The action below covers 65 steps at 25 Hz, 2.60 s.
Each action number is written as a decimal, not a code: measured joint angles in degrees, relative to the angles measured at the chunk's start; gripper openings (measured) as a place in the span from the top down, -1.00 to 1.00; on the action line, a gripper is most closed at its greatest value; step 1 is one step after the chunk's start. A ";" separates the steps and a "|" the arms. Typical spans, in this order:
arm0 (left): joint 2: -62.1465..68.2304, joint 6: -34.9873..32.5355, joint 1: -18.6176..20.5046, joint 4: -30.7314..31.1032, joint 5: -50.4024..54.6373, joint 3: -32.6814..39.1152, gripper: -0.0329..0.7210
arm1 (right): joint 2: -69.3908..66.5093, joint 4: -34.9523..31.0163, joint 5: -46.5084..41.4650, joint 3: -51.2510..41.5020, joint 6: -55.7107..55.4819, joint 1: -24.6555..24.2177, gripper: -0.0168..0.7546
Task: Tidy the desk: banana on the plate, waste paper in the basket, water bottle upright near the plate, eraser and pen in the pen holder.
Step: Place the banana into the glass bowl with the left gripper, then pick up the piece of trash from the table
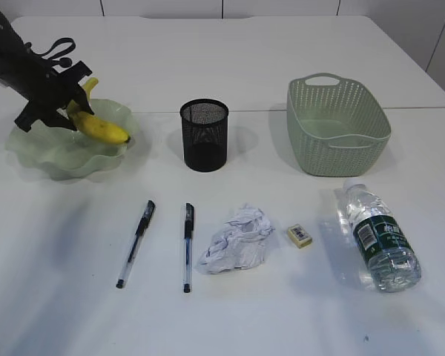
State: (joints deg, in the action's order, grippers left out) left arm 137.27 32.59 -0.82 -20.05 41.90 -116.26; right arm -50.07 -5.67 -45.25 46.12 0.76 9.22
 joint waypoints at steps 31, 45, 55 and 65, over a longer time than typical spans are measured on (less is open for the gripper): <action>-10.25 -18.17 -0.93 13.57 21.89 -0.11 -0.02 | 0.00 0.00 0.07 0.00 0.00 0.00 -0.30; -18.80 -25.00 -3.63 17.20 27.53 8.71 0.05 | 0.00 0.00 -7.08 0.73 1.26 0.00 -0.30; -36.29 -28.01 -3.72 17.20 15.99 38.17 0.06 | 0.00 -0.46 -9.67 0.75 1.36 0.00 -0.30; -53.30 -31.04 -3.72 16.72 11.93 58.98 0.06 | -0.23 -1.32 -9.72 0.85 1.36 0.00 -0.30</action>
State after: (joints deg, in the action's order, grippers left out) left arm 83.98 1.55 -4.54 -3.33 53.84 -57.28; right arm -50.29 -7.00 -54.96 46.97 2.11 9.22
